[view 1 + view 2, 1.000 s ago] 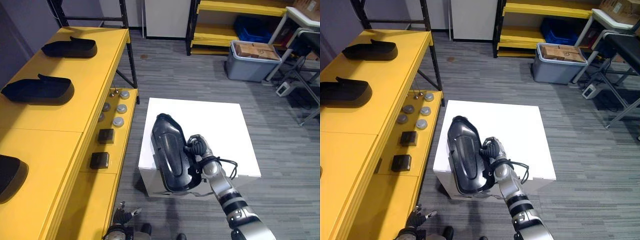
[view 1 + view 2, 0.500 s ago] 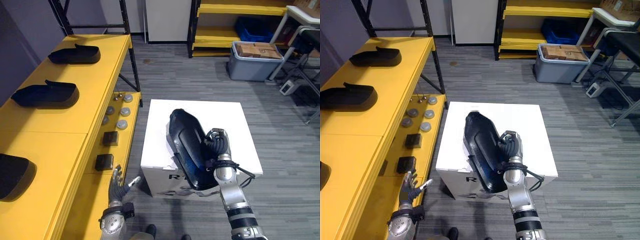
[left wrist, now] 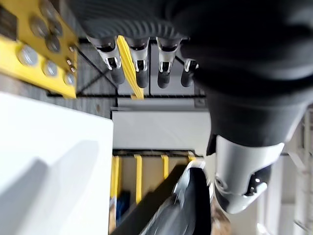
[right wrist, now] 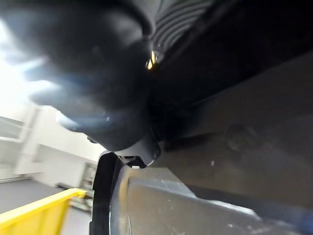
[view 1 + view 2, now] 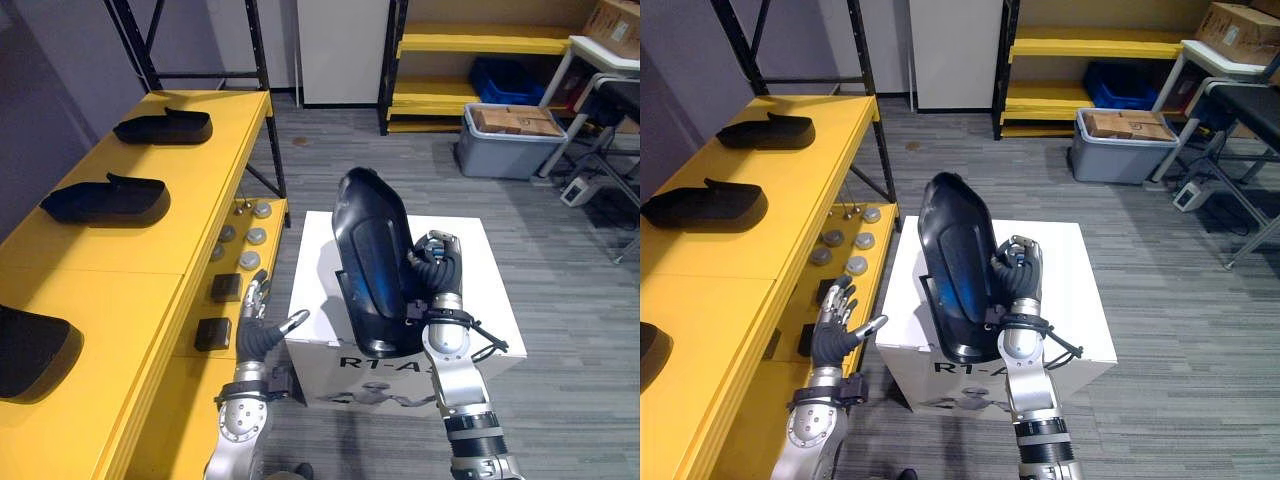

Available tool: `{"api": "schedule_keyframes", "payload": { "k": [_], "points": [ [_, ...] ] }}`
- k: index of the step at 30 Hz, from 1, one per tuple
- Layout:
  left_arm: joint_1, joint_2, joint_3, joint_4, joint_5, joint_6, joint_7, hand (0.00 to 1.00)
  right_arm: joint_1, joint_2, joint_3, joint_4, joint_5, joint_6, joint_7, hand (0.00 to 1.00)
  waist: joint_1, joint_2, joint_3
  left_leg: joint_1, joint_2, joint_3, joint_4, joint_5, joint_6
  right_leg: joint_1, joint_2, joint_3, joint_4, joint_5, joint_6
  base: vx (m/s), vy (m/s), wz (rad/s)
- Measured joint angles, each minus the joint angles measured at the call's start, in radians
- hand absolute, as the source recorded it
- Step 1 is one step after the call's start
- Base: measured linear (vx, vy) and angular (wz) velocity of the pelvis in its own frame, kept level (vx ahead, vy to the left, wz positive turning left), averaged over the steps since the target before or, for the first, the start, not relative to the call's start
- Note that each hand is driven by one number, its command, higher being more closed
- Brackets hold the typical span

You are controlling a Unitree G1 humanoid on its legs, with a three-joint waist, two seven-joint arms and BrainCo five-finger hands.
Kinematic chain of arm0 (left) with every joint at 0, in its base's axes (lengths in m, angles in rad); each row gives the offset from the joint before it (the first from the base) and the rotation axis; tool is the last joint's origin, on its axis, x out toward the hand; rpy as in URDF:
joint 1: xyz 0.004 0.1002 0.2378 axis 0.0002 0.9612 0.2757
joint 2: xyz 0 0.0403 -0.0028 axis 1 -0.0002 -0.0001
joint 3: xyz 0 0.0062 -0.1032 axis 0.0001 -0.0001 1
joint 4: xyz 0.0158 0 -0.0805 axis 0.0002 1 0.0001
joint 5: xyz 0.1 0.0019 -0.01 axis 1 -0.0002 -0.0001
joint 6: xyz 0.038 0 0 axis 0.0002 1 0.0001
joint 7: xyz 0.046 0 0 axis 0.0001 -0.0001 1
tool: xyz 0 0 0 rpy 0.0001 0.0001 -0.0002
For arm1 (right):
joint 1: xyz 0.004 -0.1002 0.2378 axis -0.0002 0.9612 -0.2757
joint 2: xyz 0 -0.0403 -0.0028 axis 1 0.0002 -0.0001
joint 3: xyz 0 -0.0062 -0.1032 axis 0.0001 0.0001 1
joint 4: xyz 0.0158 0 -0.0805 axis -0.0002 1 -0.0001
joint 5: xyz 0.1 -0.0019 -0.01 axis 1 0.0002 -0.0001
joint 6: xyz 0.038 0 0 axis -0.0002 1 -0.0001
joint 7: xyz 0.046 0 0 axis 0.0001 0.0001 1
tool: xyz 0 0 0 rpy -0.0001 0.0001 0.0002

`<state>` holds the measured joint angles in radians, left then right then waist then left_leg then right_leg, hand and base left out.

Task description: Walk over and take plastic housings, then place them on the shelf

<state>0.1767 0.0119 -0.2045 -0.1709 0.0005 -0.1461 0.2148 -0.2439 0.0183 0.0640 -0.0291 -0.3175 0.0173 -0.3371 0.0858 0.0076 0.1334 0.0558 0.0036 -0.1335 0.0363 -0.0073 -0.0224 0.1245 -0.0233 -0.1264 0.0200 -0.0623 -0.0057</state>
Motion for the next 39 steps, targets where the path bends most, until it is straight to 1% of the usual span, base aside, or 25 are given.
{"api": "schedule_keyframes", "payload": {
  "k": [2, 4, 6, 8, 9, 12, 13, 16, 18, 19, 21, 23, 25, 26, 28, 30, 31, 33, 34, 36, 39],
  "points": [
    [-0.032, 0.000, -0.032, 0.029, -0.005, 0.000, 0.006, 0.00, -0.005, 0.000, 0.035, -0.024, 0.009, -0.010, -0.003, 1.00, -0.002, 0.001, -0.012, 0.000, 0.000, 0.005, -0.003, 0.000, 0.000, -0.003, 0.002, 0.005, -0.001, 0.002, -0.001, 0.00, 0.006, -0.09],
    [-0.066, 0.000, -0.065, 0.071, -0.019, 0.002, 0.019, 0.00, -0.032, 0.002, 0.080, -0.025, 0.019, -0.018, -0.004, 1.00, -0.016, 0.001, -0.022, 0.001, 0.001, 0.008, -0.004, 0.000, 0.000, -0.002, 0.004, 0.008, -0.007, 0.007, -0.001, 0.01, 0.003, -0.06],
    [-0.113, -0.001, -0.102, 0.112, -0.039, 0.004, 0.024, 0.00, -0.055, 0.011, 0.118, -0.036, 0.036, -0.026, -0.004, 1.00, -0.018, 0.001, -0.028, 0.001, 0.006, 0.024, -0.007, 0.000, 0.000, -0.003, 0.009, 0.024, -0.019, 0.019, -0.003, 0.02, 0.003, -0.16],
    [-0.142, -0.001, -0.130, 0.126, -0.057, 0.007, 0.029, 0.00, -0.065, 0.027, 0.140, -0.036, 0.038, -0.032, -0.004, 1.00, -0.020, 0.001, -0.030, 0.001, 0.010, 0.030, -0.010, 0.000, 0.000, -0.002, 0.010, 0.032, -0.031, 0.026, -0.003, 0.02, 0.002, -0.16],
    [-0.163, -0.006, -0.140, 0.134, -0.067, 0.011, 0.043, 0.00, -0.069, 0.033, 0.153, -0.039, 0.038, -0.038, -0.011, 1.00, -0.020, 0.001, -0.030, 0.002, 0.010, 0.033, -0.012, 0.000, 0.000, -0.004, 0.011, 0.034, -0.032, 0.028, -0.004, 0.02, 0.001, -0.09],
    [-0.198, -0.005, -0.145, 0.159, -0.085, 0.020, 0.065, 0.00, -0.070, 0.030, 0.153, -0.039, 0.038, -0.039, -0.018, 1.00, -0.023, 0.002, -0.043, 0.002, 0.009, 0.033, -0.015, 0.000, 0.000, -0.005, 0.012, 0.034, -0.032, 0.028, -0.004, 0.04, -0.001, -0.01],
    [-0.206, -0.005, -0.148, 0.159, -0.096, 0.022, 0.068, 1.00, -0.071, 0.029, 0.153, -0.039, 0.038, -0.039, -0.024, 1.00, -0.023, 0.002, -0.044, 0.002, 0.009, 0.033, -0.015, 0.000, 0.000, -0.005, 0.012, 0.034, -0.032, 0.028, -0.004, 0.04, -0.002, 0.00],
    [-0.220, 0.000, -0.158, 0.160, -0.104, 0.024, 0.090, 1.00, -0.072, 0.025, 0.154, -0.039, 0.042, -0.039, -0.028, 1.00, -0.025, 0.002, -0.044, 0.002, 0.009, 0.033, -0.015, 0.000, 0.000, -0.005, 0.012, 0.035, -0.032, 0.028, -0.004, 0.02, -0.002, 0.00],
    [-0.229, 0.006, -0.167, 0.160, -0.131, 0.024, 0.107, 1.00, -0.072, 0.020, 0.157, -0.039, 0.051, -0.039, -0.028, 1.00, -0.026, 0.002, -0.045, 0.001, 0.009, 0.033, -0.016, 0.000, 0.000, -0.006, 0.012, 0.035, -0.032, 0.028, -0.004, 0.02, -0.001, 0.00],
    [-0.230, 0.007, -0.167, 0.160, -0.136, 0.024, 0.109, 1.00, -0.072, 0.017, 0.160, -0.039, 0.057, -0.040, -0.028, 0.00, -0.027, 0.002, -0.045, 0.001, 0.009, 0.033, -0.017, 0.000, 0.000, -0.007, 0.012, 0.035, -0.032, 0.028, -0.004, 0.03, 0.001, -0.01],
    [-0.230, 0.020, -0.167, 0.165, -0.145, 0.025, 0.120, 1.00, -0.072, 0.001, 0.185, -0.039, 0.059, -0.041, -0.028, 0.00, -0.037, 0.002, -0.055, 0.000, 0.009, 0.033, -0.020, 0.000, 0.000, -0.010, 0.012, 0.036, -0.033, 0.028, -0.004, 0.02, 0.003, 0.00],
    [-0.230, 0.030, -0.166, 0.169, -0.156, 0.034, 0.132, 1.00, -0.072, -0.017, 0.210, -0.039, 0.080, -0.054, -0.025, 0.00, -0.045, 0.001, -0.066, 0.000, 0.009, 0.033, -0.021, 0.000, 0.000, -0.010, 0.012, 0.037, -0.033, 0.029, -0.004, 0.03, 0.005, -0.01],
    [-0.230, 0.031, -0.163, 0.170, -0.162, 0.045, 0.136, 1.00, -0.065, -0.026, 0.218, -0.039, 0.098, -0.082, -0.015, 0.00, -0.047, 0.001, -0.074, 0.001, 0.009, 0.035, -0.021, 0.000, 0.000, -0.010, 0.012, 0.038, -0.033, 0.029, -0.004, 0.00, 0.000, 0.00],
    [-0.230, 0.032, -0.160, 0.170, -0.164, 0.047, 0.136, 1.00, -0.062, -0.027, 0.218, -0.039, 0.106, -0.088, -0.010, 0.00, -0.047, 0.001, -0.074, 0.001, 0.010, 0.035, -0.021, 0.000, 0.000, -0.010, 0.012, 0.038, -0.033, 0.029, -0.004, 0.00, 0.000, 0.00],
    [-0.230, 0.035, -0.143, 0.170, -0.162, 0.063, 0.136, 1.00, -0.042, -0.058, 0.226, -0.040, 0.154, -0.117, 0.025, 0.00, -0.046, 0.001, -0.074, 0.001, 0.010, 0.035, -0.021, 0.000, 0.000, -0.010, 0.012, 0.038, -0.033, 0.029, -0.004, 0.00, 0.000, 0.00],
    [-0.228, 0.043, -0.137, 0.170, -0.153, 0.070, 0.126, 1.00, -0.028, -0.074, 0.223, -0.045, 0.215, -0.130, 0.056, 0.00, -0.046, 0.001, -0.074, 0.001, 0.010, 0.035, -0.021, 0.001, 0.000, -0.010, 0.012, 0.038, -0.033, 0.029, -0.004, 0.00, 0.000, 0.00],
    [-0.228, 0.044, -0.136, 0.170, -0.152, 0.071, 0.122, 1.00, -0.027, -0.083, 0.214, -0.046, 0.234, -0.131, 0.066, 0.00, -0.046, 0.001, -0.074, 0.001, 0.010, 0.035, -0.021, 0.001, 0.000, -0.010, 0.013, 0.038, -0.033, 0.029, -0.004, 0.00, 0.000, 0.00],
    [-0.228, 0.043, -0.135, 0.166, -0.152, 0.072, 0.095, 1.00, -0.005, -0.100, 0.189, -0.082, 0.313, -0.151, 0.113, 0.00, -0.044, 0.001, -0.074, 0.002, 0.010, 0.035, -0.021, 0.001, 0.001, -0.010, 0.012, 0.038, -0.032, 0.029, -0.004, 0.00, 0.000, 0.00],
    [-0.226, 0.043, -0.133, 0.159, -0.152, 0.072, 0.088, 1.00, 0.005, -0.098, 0.172, -0.094, 0.331, -0.154, 0.122, 0.00, -0.044, 0.001, -0.074, 0.002, 0.010, 0.035, -0.021, 0.001, 0.001, -0.010, 0.012, 0.038, -0.032, 0.029, -0.004, 0.00, 0.000, 0.00],
    [-0.213, 0.032, -0.134, 0.124, -0.118, 0.072, 0.061, 1.00, 0.032, -0.097, 0.120, -0.141, 0.437, -0.183, 0.148, 0.00, -0.046, 0.001, -0.074, 0.004, 0.011, 0.039, -0.022, 0.001, 0.001, -0.010, 0.012, 0.040, -0.031, 0.029, -0.004, 0.00, 0.000, -0.02],
    [-0.198, 0.014, -0.132, 0.092, -0.093, 0.070, 0.038, 1.00, 0.055, -0.097, 0.047, -0.199, 0.505, -0.210, 0.172, 0.00, -0.046, 0.001, -0.074, 0.008, 0.013, 0.048, -0.024, 0.001, 0.001, -0.010, 0.013, 0.051, -0.031, 0.029, -0.004, 0.00, 0.000, -0.10]
  ]
}}
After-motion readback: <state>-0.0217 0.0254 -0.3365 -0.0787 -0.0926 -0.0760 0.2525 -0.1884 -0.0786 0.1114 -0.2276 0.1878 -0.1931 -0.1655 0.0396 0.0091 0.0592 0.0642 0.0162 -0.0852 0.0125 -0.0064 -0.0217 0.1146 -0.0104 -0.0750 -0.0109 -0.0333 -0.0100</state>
